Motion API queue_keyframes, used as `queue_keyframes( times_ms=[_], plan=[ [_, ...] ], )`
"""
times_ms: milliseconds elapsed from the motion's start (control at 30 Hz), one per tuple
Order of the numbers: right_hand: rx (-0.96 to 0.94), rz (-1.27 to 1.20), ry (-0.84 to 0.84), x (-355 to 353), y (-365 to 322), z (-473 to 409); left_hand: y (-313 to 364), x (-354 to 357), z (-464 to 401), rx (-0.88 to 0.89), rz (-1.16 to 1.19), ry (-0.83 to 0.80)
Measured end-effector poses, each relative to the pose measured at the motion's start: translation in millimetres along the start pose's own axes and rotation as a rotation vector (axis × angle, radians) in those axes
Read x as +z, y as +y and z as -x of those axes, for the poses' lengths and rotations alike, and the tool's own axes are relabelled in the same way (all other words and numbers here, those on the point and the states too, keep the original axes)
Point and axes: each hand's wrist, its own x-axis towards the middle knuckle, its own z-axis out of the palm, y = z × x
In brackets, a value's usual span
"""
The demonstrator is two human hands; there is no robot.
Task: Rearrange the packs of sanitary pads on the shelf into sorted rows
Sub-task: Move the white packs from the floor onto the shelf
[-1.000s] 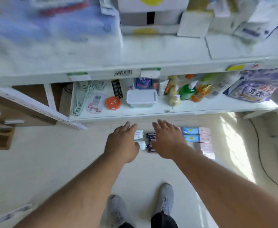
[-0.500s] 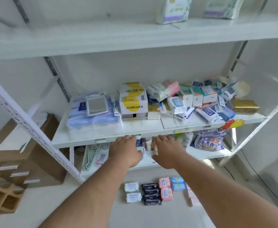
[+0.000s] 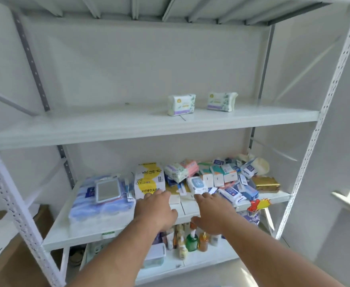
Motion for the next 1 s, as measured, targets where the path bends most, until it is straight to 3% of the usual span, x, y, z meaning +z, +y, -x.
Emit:
queue_keyframes(
  times_ms=[533,1000],
  plan=[
    [-0.056,-0.010,0.299,-142.1,161.1,-54.6,126.6,-118.9,-98.4,0.019,0.038,0.289],
    [0.061,-0.193,0.470,-203.0,217.5,-197.0,80.8,-168.1,-254.3,-0.181,0.321,0.466]
  ],
)
